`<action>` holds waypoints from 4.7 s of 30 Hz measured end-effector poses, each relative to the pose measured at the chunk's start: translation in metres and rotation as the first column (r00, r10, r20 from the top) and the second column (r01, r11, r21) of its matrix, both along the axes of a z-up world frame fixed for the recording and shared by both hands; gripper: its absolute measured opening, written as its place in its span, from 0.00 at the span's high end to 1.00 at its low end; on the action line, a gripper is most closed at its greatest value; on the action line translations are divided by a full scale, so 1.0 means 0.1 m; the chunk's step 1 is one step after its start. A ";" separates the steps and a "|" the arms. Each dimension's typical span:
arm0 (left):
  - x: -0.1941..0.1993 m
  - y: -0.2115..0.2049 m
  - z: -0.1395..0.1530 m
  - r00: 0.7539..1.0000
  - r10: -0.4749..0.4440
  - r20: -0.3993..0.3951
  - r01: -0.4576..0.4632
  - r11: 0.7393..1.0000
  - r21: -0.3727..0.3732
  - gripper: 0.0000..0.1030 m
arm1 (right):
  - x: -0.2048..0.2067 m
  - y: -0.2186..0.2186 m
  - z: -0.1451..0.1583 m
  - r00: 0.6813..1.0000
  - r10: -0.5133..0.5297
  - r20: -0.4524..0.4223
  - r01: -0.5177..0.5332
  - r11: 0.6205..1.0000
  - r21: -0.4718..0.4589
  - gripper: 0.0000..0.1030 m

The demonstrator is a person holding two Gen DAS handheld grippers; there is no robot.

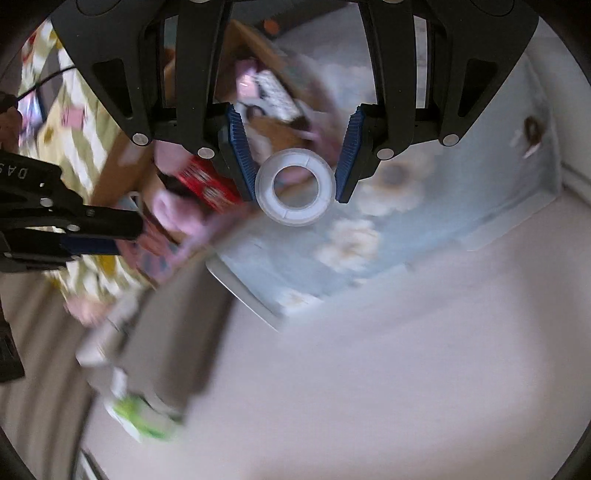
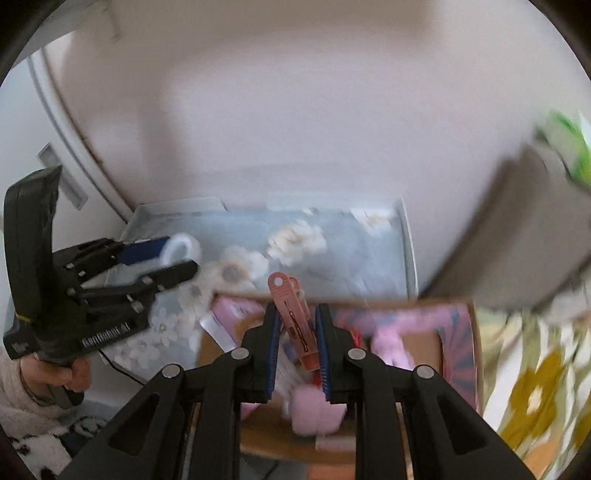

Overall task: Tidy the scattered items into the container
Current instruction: 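Carry tape roll and pink clothespin into the cardboard box and open both tools, then grasp the brown hair tie with left tool while right tool grasps white red-capped tube, then carry hair tie and white tube into the cardboard box and open both tools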

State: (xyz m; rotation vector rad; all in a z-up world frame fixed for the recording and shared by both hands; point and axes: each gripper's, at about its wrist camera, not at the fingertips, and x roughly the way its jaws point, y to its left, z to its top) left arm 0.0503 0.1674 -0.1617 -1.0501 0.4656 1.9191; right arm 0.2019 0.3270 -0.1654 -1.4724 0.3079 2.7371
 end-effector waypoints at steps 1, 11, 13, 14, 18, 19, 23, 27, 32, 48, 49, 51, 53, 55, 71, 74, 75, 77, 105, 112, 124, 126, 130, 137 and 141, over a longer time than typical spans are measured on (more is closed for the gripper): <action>0.10 0.06 0.01 1.000 -0.025 0.000 0.025 1.000 -0.016 0.61 | 0.07 0.05 -0.05 1.000 -0.015 0.007 0.015 1.000 -0.012 0.83; 0.14 0.21 0.05 0.994 -0.099 -0.050 0.100 0.995 0.012 0.00 | 0.23 0.39 -0.24 0.993 -0.087 0.075 0.095 0.990 -0.105 0.60; 0.07 0.17 0.12 0.994 -0.081 -0.076 0.082 0.997 0.014 0.00 | 0.25 0.45 -0.15 0.994 -0.105 0.044 0.109 0.988 -0.112 0.49; 0.04 0.14 0.17 0.994 -0.069 -0.079 0.070 0.997 0.011 0.00 | 0.26 0.49 -0.10 0.994 -0.110 0.026 0.112 0.987 -0.118 0.43; -0.12 -0.03 0.19 0.997 -0.007 -0.070 0.008 1.000 0.018 0.00 | 0.26 0.56 0.08 0.994 -0.108 -0.020 0.104 0.988 -0.116 0.37; -0.14 -0.08 0.19 0.998 0.009 -0.067 -0.008 1.000 0.020 0.00 | 0.23 0.55 0.11 0.995 -0.098 -0.027 0.094 0.990 -0.107 0.37; -0.22 -0.28 0.13 0.993 0.083 -0.079 -0.082 0.997 0.007 0.00 | 0.06 0.40 0.17 0.998 -0.040 -0.052 0.036 0.997 -0.075 0.37; -0.31 -0.58 0.13 0.980 0.167 -0.108 -0.168 0.986 -0.002 0.00 | -0.18 0.10 0.27 0.993 0.080 -0.088 -0.085 0.995 -0.052 0.37; -0.46 -1.09 0.15 0.947 0.298 -0.120 -0.299 0.954 0.015 0.00 | -0.55 -0.38 0.40 0.960 0.255 -0.115 -0.254 0.967 0.019 0.37; -1.20 -2.33 -0.32 0.869 0.413 -0.273 -0.445 0.893 -0.066 0.00 | -2.02 -2.12 0.31 0.585 0.809 -0.065 -0.796 0.587 0.148 0.37; -1.28 -2.33 -0.42 0.870 0.399 -0.288 -0.437 0.896 -0.079 0.00 | -2.11 -2.22 0.25 0.559 0.827 -0.056 -0.814 0.560 0.150 0.37; -1.44 -2.32 -0.63 0.869 0.379 -0.319 -0.431 0.895 -0.111 0.00 | -2.30 -2.44 0.07 0.506 0.862 -0.044 -0.851 0.506 0.140 0.37; -1.60 -2.33 -0.84 0.861 0.381 -0.337 -0.443 0.887 -0.129 0.01 | -2.51 -2.65 -0.15 0.475 0.879 -0.022 -0.872 0.474 0.119 0.37; -1.75 -2.34 -1.03 0.879 0.375 -0.295 -0.425 0.896 -0.127 0.01 | -2.70 -2.86 -0.42 0.449 0.894 0.015 -0.888 0.444 0.120 0.37; -2.25 -2.56 -1.72 0.906 0.411 -0.101 -0.421 0.898 -0.123 0.09 | -3.32 -3.72 -1.59 0.210 0.963 0.171 -0.976 0.197 0.086 0.72; -2.29 -2.59 -1.79 0.904 0.421 -0.080 -0.428 0.896 -0.121 0.18 | -3.36 -3.81 -1.67 0.186 0.968 0.168 -0.981 0.174 0.086 0.78; -2.30 -2.60 -1.81 0.901 0.426 -0.081 -0.433 0.893 -0.122 0.19 | -3.38 -3.84 -1.69 0.180 0.969 0.167 -0.982 0.168 0.087 0.80; -2.29 -2.60 -1.82 0.901 0.422 -0.096 -0.432 0.894 -0.121 0.24 | -3.41 -3.88 -1.73 0.165 0.972 0.166 -0.985 0.154 0.080 0.80; -2.18 -2.67 -1.53 0.837 0.521 -0.164 -0.533 0.845 -0.033 0.93 | -3.39 -3.85 -1.51 0.151 0.981 0.119 -0.987 0.143 0.080 0.90; -1.90 -2.53 -1.07 0.841 0.519 -0.155 -0.527 0.850 -0.015 0.93 | -3.24 -3.62 -0.96 0.271 0.957 0.108 -0.962 0.263 0.079 0.90; -1.51 -2.12 -0.20 0.878 0.468 -0.098 -0.473 0.881 -0.033 0.93 | -2.19 -2.30 0.30 0.621 0.783 0.034 -0.782 0.615 0.106 0.90; -1.40 -2.09 -0.10 0.892 0.445 -0.083 -0.449 0.893 -0.039 0.93 | -2.01 -2.08 0.43 0.672 0.740 0.016 -0.738 0.667 0.103 0.90; -1.16 -1.77 0.05 0.916 0.395 -0.069 -0.398 0.916 -0.053 0.93 | -1.59 -1.68 0.59 0.768 0.640 -0.033 -0.634 0.767 0.098 0.90; -0.78 -1.08 0.11 0.965 0.262 -0.032 -0.263 0.962 -0.070 0.93 | -0.90 -1.00 0.52 0.892 0.448 -0.054 -0.442 0.892 0.096 0.90; -0.49 -0.68 0.12 0.984 0.174 -0.043 -0.177 0.980 -0.087 0.93 | -0.59 -0.59 0.43 0.944 0.328 -0.045 -0.324 0.942 0.086 0.90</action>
